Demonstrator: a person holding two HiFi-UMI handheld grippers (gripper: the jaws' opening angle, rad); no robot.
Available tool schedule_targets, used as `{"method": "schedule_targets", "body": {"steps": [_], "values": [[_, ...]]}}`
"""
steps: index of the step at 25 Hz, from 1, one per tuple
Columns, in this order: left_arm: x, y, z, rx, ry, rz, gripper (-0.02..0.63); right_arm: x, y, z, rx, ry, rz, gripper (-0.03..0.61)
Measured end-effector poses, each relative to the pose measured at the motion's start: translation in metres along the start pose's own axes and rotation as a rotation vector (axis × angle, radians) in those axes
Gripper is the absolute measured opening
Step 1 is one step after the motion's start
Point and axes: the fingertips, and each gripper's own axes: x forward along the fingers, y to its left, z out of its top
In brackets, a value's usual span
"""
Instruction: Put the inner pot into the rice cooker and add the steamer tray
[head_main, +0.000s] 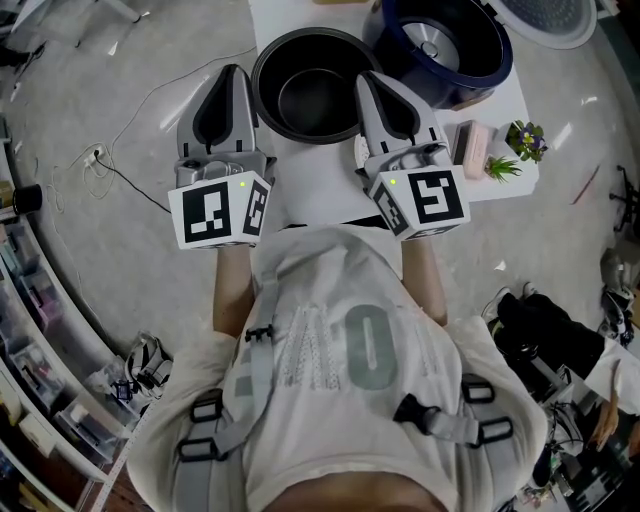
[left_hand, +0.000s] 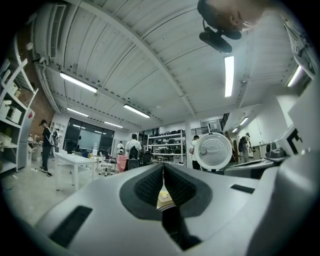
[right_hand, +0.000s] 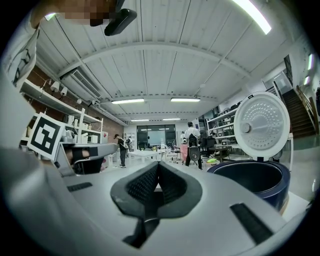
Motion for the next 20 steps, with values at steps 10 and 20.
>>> {"method": "schedule_targets", "body": {"steps": [10,20], "values": [[0.007,-0.007,0.02,-0.011,-0.09,-0.087,0.334,-0.001,-0.009,0.021,0.066,-0.066,0.001,0.398],[0.015,0.016,-0.017,-0.231,0.01,-0.093,0.336,0.0,-0.025,-0.013,0.171,0.009,-0.035,0.397]]}}
